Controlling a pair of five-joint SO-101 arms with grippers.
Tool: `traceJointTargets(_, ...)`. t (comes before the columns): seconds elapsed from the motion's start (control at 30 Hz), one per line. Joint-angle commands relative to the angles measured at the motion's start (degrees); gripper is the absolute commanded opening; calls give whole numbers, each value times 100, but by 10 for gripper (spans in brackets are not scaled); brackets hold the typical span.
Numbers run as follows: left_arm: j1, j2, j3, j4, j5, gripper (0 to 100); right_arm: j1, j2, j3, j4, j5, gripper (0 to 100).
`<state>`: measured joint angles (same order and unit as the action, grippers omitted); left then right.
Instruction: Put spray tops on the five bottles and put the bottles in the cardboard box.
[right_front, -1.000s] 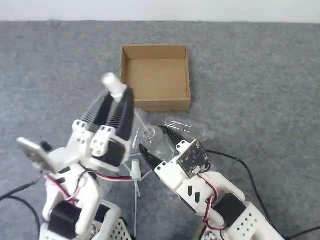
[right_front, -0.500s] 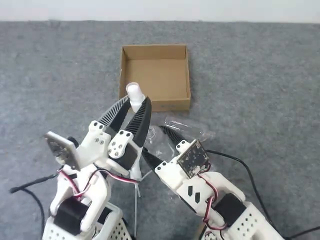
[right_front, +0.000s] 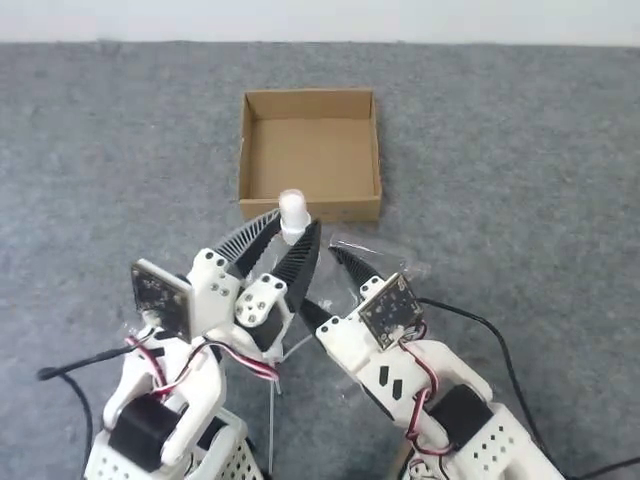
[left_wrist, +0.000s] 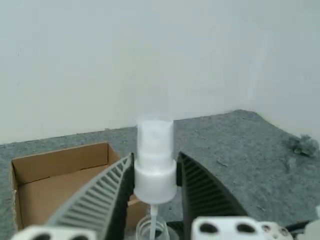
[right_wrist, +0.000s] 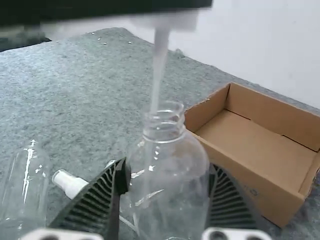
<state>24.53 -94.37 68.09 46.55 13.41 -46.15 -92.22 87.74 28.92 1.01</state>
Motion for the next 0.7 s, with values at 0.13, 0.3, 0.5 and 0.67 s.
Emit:
traceJointTargets(0.13, 26, -26, -242, 44, -193, 166, 110, -163, -97, 31, 26, 104)
traceJointTargets(0.3, 35, -26, -444, 396, -185, 212, 119, -163, -97, 31, 26, 104)
traceJointTargets(0.5, 26, -26, -866, 765, -185, 210, 119, -163, -97, 31, 26, 104)
traceJointTargets(0.67, -167, -26, -1095, 809, -185, 190, 119, -163, -88, 31, 26, 104)
